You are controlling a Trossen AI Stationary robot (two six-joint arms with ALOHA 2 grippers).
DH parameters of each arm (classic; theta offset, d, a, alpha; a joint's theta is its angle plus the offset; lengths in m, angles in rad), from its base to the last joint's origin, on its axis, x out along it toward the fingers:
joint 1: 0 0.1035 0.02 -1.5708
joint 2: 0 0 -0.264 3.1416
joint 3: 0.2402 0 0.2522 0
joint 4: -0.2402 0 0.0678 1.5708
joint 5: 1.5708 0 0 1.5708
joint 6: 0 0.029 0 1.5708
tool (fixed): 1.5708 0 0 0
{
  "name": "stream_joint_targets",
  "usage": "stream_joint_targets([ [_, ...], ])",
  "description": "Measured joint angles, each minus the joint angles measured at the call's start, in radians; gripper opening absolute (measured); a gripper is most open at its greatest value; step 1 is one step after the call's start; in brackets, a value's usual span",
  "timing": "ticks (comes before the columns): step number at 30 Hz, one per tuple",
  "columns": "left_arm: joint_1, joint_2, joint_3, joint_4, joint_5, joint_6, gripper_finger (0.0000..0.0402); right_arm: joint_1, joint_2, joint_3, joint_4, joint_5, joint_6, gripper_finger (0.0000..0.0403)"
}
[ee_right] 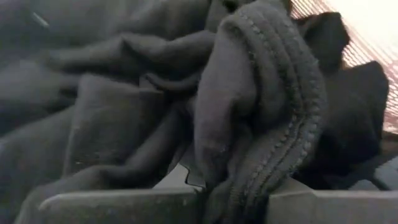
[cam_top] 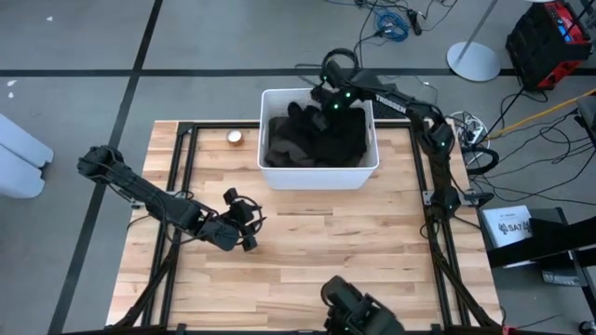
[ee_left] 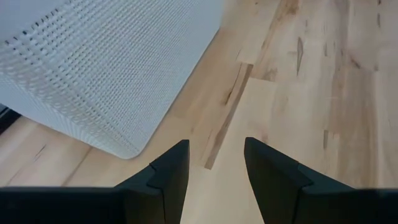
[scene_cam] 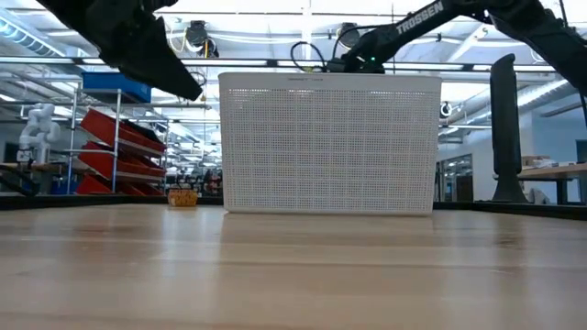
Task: Fold laundry
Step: Put the folded black shirt into the white laundry bin
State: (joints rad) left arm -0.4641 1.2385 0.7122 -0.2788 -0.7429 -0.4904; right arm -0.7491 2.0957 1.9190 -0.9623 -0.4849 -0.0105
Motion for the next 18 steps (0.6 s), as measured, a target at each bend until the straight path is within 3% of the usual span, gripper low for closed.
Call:
stream_joint_targets([
  [5, 0.001, 0.003, -0.006, 0.000, 0.000, -0.001, 0.0164, 0.046, 0.012, -0.001, -0.024, 0.276, -0.052, 0.0031],
  [7, 0.001, 0.003, -0.006, 0.005, 0.000, -0.001, 0.0164, 0.056, 0.008, -0.003, -0.020, 0.336, -0.050, 0.0035],
  [12, 0.000, 0.003, -0.006, 0.010, 0.000, -0.001, 0.0164, 0.057, -0.005, 0.038, -0.046, 0.313, 0.004, 0.0116],
  [18, 0.006, 0.003, -0.007, 0.010, 0.002, -0.001, 0.0164, 0.056, -0.010, 0.187, -0.183, 0.290, 0.020, 0.0211],
])
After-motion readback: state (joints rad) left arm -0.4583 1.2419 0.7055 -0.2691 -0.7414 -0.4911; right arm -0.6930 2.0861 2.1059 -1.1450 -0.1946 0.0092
